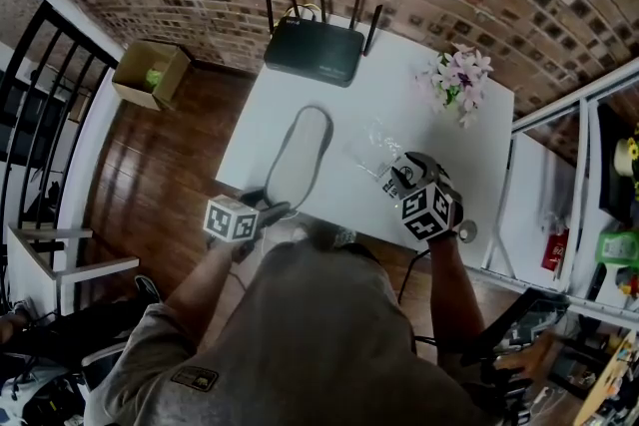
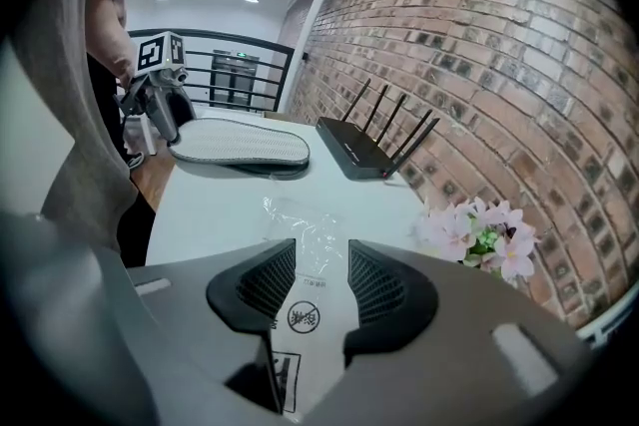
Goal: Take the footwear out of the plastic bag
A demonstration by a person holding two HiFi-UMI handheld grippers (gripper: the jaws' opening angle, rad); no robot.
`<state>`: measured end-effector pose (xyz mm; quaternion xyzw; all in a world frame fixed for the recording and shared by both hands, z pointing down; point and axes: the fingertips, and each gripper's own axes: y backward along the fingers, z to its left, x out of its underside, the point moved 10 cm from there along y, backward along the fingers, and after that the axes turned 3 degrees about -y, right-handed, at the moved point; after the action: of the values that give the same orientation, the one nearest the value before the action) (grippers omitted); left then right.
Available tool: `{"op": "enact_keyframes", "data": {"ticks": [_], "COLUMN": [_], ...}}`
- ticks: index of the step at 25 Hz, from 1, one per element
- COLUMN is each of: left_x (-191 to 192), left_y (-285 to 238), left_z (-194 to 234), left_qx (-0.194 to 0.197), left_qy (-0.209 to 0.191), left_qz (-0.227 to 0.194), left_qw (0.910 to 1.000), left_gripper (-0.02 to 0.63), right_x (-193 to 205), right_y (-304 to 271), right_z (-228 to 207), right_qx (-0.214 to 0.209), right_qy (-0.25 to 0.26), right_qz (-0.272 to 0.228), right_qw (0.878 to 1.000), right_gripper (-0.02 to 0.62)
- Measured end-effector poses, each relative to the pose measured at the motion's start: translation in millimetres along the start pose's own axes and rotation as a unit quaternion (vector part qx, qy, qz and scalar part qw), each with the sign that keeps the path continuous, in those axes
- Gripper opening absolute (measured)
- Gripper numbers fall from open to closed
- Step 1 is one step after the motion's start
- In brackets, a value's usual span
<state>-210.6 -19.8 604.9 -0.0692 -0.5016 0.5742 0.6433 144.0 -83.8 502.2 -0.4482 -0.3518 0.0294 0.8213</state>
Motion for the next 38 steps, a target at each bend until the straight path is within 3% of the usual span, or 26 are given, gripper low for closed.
{"op": "enact_keyframes", "data": {"ticks": [4, 9, 16, 20, 26, 33, 38], "left_x": [5, 5, 6, 7, 5, 1, 14], "left_y": [-2, 3, 22, 36, 56, 62, 50], "left_z": [-2, -7, -2, -5, -27, -83, -148], "left_qx": [-0.011, -0.011, -0.024, -0.040, -0.062, -0.041, -0.011], "left_qy": [-0.044, -0.073, -0.111, -0.134, -0.175, -0.179, -0.198], "left_qz": [0.018, 0.020, -0.038, -0.088, -0.159, -0.212, -0.225], "left_qw": [0.9988, 0.9971, 0.9929, 0.9862, 0.9697, 0.9597, 0.9541], "left_gripper": [0.354, 0.367, 0.367, 0.356, 0.204, 0.038, 0.005], "right_x": [-3, -9, -22, -27, -24, -3, 32], "right_y": [1, 4, 12, 22, 39, 70, 115], "right_z": [4, 12, 38, 56, 83, 113, 137], "right_qx": [0.002, 0.004, -0.006, -0.023, -0.049, -0.096, -0.095], "right_qy": [0.000, 0.000, -0.009, -0.050, -0.120, -0.262, -0.299], "right_qz": [-0.003, -0.006, -0.014, -0.036, -0.082, -0.159, -0.198], "right_qw": [1.000, 1.000, 1.000, 0.998, 0.988, 0.947, 0.929], "right_gripper": [0.178, 0.176, 0.169, 0.158, 0.120, 0.078, 0.034]}}
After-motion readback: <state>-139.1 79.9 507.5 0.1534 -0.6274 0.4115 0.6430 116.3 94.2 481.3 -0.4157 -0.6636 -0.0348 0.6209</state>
